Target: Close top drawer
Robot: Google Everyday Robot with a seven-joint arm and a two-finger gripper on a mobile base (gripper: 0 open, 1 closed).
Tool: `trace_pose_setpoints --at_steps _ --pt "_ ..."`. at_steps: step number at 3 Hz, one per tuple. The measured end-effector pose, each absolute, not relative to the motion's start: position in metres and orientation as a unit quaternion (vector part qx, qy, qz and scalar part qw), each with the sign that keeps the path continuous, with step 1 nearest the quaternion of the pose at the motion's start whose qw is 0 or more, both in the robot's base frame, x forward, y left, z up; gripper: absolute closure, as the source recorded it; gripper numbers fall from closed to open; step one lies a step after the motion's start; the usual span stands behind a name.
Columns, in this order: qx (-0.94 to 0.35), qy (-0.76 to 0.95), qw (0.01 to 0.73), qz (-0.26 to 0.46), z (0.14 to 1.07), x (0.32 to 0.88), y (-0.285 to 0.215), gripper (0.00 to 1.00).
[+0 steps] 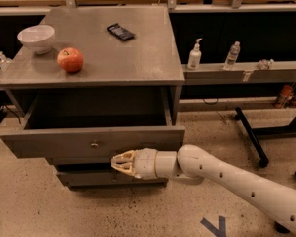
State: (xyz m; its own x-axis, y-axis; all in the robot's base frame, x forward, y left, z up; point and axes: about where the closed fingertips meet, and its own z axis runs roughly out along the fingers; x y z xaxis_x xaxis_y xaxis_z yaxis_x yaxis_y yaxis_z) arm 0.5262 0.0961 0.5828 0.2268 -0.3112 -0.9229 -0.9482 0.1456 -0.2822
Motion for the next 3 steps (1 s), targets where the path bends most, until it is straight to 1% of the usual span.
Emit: trace_pose_setpoints --at_steps 1,2,3 --pt "-0.591 0.534 0.519 0.311 0.598 0.569 0.097 1.0" --pt "-0.591 0.534 0.519 0.311 0.598 0.566 0.096 1.0" --pt "-0.594 0.535 0.513 0.313 0.606 0.596 0.095 1.0"
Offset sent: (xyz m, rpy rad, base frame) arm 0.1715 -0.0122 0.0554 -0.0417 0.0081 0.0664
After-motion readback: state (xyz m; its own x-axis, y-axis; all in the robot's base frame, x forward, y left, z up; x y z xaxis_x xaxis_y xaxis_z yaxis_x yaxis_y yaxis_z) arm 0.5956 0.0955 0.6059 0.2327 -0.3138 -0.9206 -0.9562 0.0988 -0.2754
